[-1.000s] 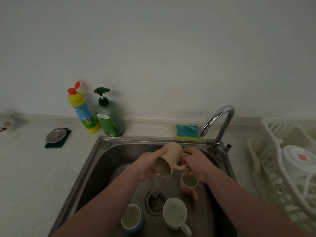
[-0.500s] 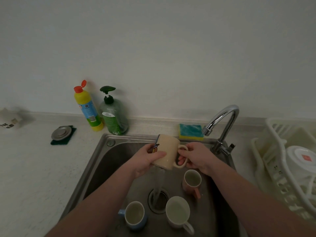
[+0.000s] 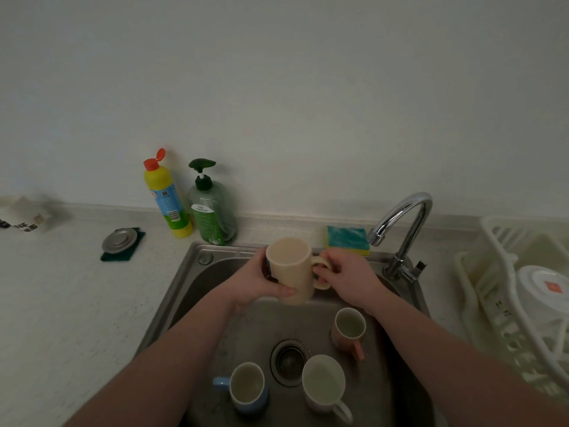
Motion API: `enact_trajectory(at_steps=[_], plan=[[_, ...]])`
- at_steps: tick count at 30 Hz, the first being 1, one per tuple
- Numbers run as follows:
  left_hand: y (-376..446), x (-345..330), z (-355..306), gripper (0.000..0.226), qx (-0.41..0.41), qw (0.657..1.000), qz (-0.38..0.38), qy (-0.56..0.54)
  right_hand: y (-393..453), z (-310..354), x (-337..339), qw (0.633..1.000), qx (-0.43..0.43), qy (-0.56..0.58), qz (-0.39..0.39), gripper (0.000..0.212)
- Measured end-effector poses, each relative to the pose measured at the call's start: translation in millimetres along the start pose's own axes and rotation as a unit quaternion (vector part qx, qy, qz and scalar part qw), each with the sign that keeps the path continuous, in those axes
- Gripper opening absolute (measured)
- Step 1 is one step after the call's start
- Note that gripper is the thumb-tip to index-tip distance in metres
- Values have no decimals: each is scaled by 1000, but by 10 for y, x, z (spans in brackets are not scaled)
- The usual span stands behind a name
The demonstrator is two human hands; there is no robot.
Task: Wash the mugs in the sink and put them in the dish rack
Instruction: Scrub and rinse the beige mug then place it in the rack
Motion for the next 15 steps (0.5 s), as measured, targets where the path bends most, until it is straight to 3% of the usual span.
enact_trajectory(at_steps=[9,12,15], plan=[[-19,51,95,84,-29,994,-35,95,-91,31,-34,999,2,-44,2,25],[-36,43,103,83,-47,992,-46,112,-115,62,-37,999,13,-47,9,13],[-55,39,130,86,-61,985,-53,151,-140,69,-43,997,28,-65,21,14]])
Point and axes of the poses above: each hand's wrist, its own y-axis towards the middle knuckle, its own x-axis out of the back of the hand, z = x × y, the point moved 2 cm from there along y, towards the middle knuckle, and after that the axes turned 1 degree about x, right-handed, at the moved point
